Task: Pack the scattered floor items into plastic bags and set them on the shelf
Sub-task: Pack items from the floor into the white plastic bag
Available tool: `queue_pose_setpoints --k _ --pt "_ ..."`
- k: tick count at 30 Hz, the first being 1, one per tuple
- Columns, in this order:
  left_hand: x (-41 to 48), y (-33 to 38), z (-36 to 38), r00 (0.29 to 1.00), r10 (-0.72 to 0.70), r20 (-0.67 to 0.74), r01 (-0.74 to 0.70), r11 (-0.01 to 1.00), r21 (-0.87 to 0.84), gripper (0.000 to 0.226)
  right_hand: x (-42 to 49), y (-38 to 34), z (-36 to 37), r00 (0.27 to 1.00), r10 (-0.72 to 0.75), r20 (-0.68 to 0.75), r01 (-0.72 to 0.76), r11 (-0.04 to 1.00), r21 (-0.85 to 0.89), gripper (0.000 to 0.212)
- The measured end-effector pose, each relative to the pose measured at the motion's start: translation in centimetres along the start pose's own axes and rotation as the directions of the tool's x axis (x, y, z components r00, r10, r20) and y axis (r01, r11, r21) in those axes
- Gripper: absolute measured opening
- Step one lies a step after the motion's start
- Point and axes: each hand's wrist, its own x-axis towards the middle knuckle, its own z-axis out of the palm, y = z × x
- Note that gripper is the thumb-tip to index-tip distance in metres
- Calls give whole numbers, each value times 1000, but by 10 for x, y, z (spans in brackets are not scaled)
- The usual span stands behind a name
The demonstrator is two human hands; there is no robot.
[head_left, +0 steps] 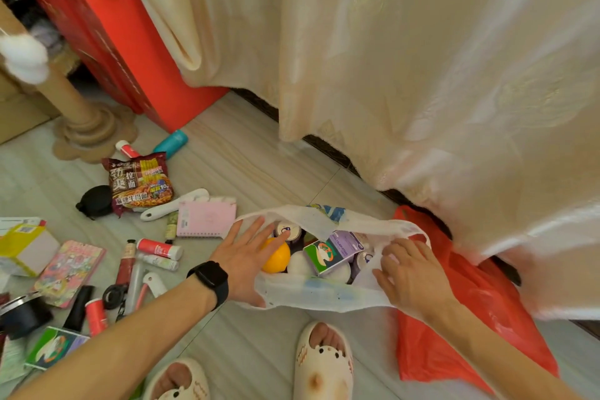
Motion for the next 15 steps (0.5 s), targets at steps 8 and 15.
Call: queue_pose_setpoints --k 8,15 --pt "26 13 -27 987 -156 29 159 979 -131 65 12 -7 8 988 1 157 10 998 -68 45" --pt "40 -2 -27 979 -186 -80 187 982 -5 87 18 2 -20 933 124 338 -41 969 -242 65"
